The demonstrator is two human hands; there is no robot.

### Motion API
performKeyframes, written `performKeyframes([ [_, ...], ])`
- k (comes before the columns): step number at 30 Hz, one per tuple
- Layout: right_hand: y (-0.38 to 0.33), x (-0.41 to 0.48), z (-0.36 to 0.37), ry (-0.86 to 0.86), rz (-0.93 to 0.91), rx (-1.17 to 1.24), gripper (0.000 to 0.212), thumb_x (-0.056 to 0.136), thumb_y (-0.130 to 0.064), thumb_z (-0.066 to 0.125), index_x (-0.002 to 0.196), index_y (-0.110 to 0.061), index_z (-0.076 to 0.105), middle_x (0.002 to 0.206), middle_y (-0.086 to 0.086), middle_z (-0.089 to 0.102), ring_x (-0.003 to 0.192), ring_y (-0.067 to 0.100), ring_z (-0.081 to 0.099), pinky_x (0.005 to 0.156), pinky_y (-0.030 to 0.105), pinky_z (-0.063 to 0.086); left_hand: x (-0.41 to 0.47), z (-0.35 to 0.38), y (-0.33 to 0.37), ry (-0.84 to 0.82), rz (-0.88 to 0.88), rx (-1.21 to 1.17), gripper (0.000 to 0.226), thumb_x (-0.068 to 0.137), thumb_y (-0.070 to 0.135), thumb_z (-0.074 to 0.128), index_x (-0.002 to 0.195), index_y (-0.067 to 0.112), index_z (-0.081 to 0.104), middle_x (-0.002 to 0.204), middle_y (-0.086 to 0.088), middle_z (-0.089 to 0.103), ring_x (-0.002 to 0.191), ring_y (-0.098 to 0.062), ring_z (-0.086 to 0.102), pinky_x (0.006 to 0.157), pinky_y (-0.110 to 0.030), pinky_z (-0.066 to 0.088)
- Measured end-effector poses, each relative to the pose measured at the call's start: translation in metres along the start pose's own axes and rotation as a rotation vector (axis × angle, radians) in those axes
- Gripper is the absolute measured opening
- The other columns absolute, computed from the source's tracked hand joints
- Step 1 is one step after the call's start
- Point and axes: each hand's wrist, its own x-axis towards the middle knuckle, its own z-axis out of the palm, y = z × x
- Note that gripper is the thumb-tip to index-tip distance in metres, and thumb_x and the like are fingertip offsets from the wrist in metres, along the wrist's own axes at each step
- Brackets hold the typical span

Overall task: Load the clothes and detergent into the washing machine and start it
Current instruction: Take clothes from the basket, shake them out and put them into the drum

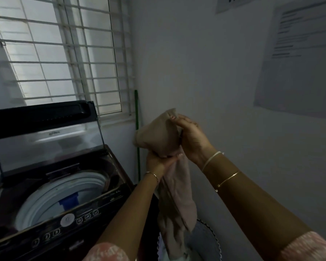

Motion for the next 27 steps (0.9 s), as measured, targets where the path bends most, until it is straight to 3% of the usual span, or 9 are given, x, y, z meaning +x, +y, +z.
performKeyframes([
  [4,0.009,0.014,0.005,-0.066,-0.061,-0.121,0.024,0.085,-0.006,0.063,0.108,-0.013,0.066,0.096,0.001,0.069,0.092,0.012,0.064,0.071,0.020,0.051,0.016,-0.027,0.003,0.085,0.032,-0.032,0.060,0.069,0.014,0.084,0.123,0.007,0.059,0.115,-0.001,0.067,0.104,-0.012,0.063,0.083,-0.016,0.051],
  [7,0.026,0.021,0.005,-0.061,-0.103,-0.278,0.043,0.078,-0.006,0.073,0.118,-0.011,0.060,0.107,0.003,0.066,0.103,0.014,0.061,0.078,0.020,0.052,0.030,-0.047,0.004,0.162,-0.004,-0.058,0.062,0.060,0.026,0.087,0.115,0.006,0.065,0.114,-0.008,0.069,0.107,-0.021,0.064,0.088,-0.028,0.052],
  [11,0.066,0.022,-0.008,-0.109,0.147,-0.567,0.092,0.068,-0.022,0.084,0.143,-0.028,0.031,0.147,0.002,0.033,0.134,0.022,0.032,0.105,0.036,0.040,0.044,-0.074,0.011,0.210,-0.067,-0.149,0.073,0.052,0.038,0.087,0.117,0.014,0.064,0.112,0.001,0.069,0.104,-0.020,0.065,0.095,-0.041,0.053],
  [13,0.084,0.019,-0.010,-0.195,0.293,-0.686,0.113,0.064,-0.029,0.086,0.149,-0.034,0.011,0.149,-0.007,0.022,0.138,0.020,0.024,0.108,0.034,0.034,0.053,-0.084,0.018,0.195,-0.068,-0.166,0.072,0.058,0.035,0.087,0.122,0.017,0.061,0.115,0.006,0.066,0.107,-0.017,0.062,0.098,-0.037,0.050],
  [15,0.104,0.020,-0.007,-0.245,0.358,-0.782,0.126,0.054,-0.040,0.089,0.148,-0.038,0.005,0.148,-0.009,0.025,0.137,0.020,0.028,0.112,0.038,0.032,0.060,-0.091,0.026,0.171,-0.063,-0.169,0.078,0.057,0.039,0.087,0.127,0.019,0.058,0.119,0.006,0.065,0.108,-0.016,0.061,0.098,-0.037,0.049],
  [19,0.131,0.033,0.006,-0.219,0.334,-0.735,0.133,0.045,-0.042,0.091,0.147,-0.037,0.005,0.144,-0.005,0.035,0.131,0.019,0.038,0.111,0.040,0.035,0.065,-0.096,0.040,0.086,-0.124,-0.224,0.070,0.062,0.037,0.084,0.125,0.018,0.060,0.115,0.002,0.068,0.103,-0.019,0.064,0.092,-0.036,0.052],
  [22,0.138,0.041,0.009,-0.178,0.251,-0.666,0.123,0.051,-0.028,0.092,0.144,-0.032,0.013,0.139,-0.005,0.041,0.125,0.016,0.043,0.106,0.034,0.039,0.067,-0.097,0.049,0.027,-0.319,-0.412,0.047,0.073,0.030,0.078,0.114,0.011,0.065,0.109,-0.007,0.070,0.096,-0.024,0.065,0.081,-0.034,0.054],
  [25,0.143,0.044,0.008,-0.156,0.172,-0.706,0.120,0.047,-0.027,0.094,0.143,-0.026,0.020,0.136,-0.005,0.045,0.123,0.013,0.047,0.106,0.035,0.042,0.070,-0.102,0.054,-0.036,-0.478,-0.611,0.028,0.084,0.029,0.069,0.098,0.005,0.065,0.094,-0.012,0.069,0.083,-0.025,0.063,0.067,-0.032,0.050],
  [27,0.144,0.047,0.007,-0.171,0.147,-0.766,0.117,0.049,-0.023,0.093,0.142,-0.023,0.022,0.132,-0.006,0.047,0.120,0.013,0.048,0.103,0.032,0.042,0.074,-0.105,0.051,-0.023,-0.513,-0.663,0.029,0.087,0.032,0.066,0.096,0.005,0.062,0.088,-0.011,0.065,0.078,-0.025,0.061,0.063,-0.034,0.048],
])
